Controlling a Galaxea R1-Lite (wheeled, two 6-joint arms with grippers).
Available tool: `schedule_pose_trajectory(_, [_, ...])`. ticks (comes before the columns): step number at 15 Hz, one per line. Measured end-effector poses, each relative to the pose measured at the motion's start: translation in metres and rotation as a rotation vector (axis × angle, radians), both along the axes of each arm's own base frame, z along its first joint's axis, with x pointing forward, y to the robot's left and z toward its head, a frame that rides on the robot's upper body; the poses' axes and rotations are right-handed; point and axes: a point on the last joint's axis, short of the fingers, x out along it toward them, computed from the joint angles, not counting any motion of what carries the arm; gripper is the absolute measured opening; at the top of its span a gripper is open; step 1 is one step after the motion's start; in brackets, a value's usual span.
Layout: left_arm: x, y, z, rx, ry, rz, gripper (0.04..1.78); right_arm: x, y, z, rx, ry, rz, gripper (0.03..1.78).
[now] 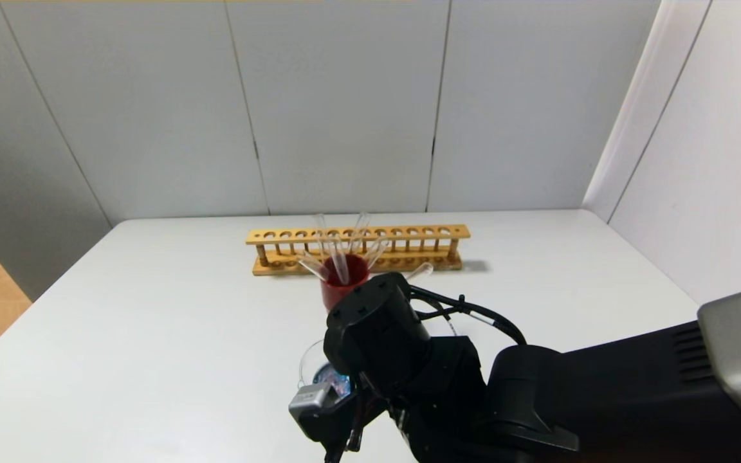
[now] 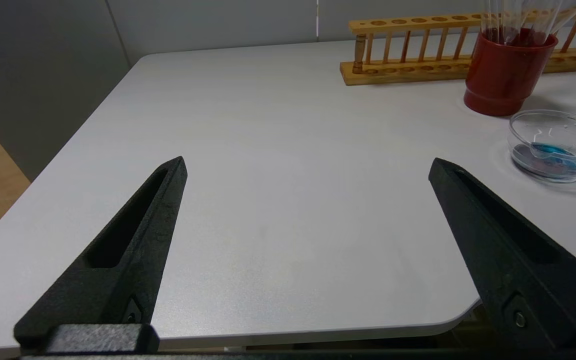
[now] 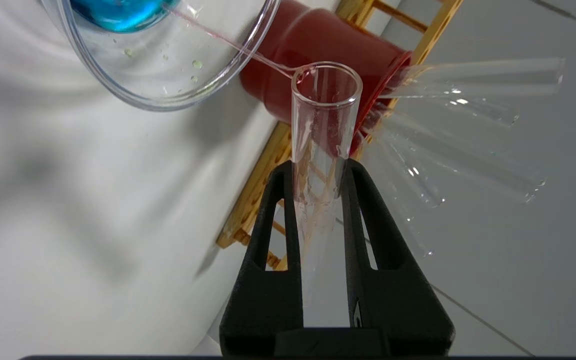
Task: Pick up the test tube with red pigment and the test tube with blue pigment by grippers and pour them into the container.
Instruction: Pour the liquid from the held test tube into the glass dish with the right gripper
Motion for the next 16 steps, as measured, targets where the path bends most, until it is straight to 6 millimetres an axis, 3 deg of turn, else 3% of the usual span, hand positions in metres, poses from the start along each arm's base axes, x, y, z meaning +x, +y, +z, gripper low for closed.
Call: schedule_pose_trajectory(16, [0.0000, 0.0000, 0.0000, 0.000, 0.000, 0.000, 1.71, 0.0017, 0.0062, 0.0021, -0.073, -0.039, 0.008, 0.26])
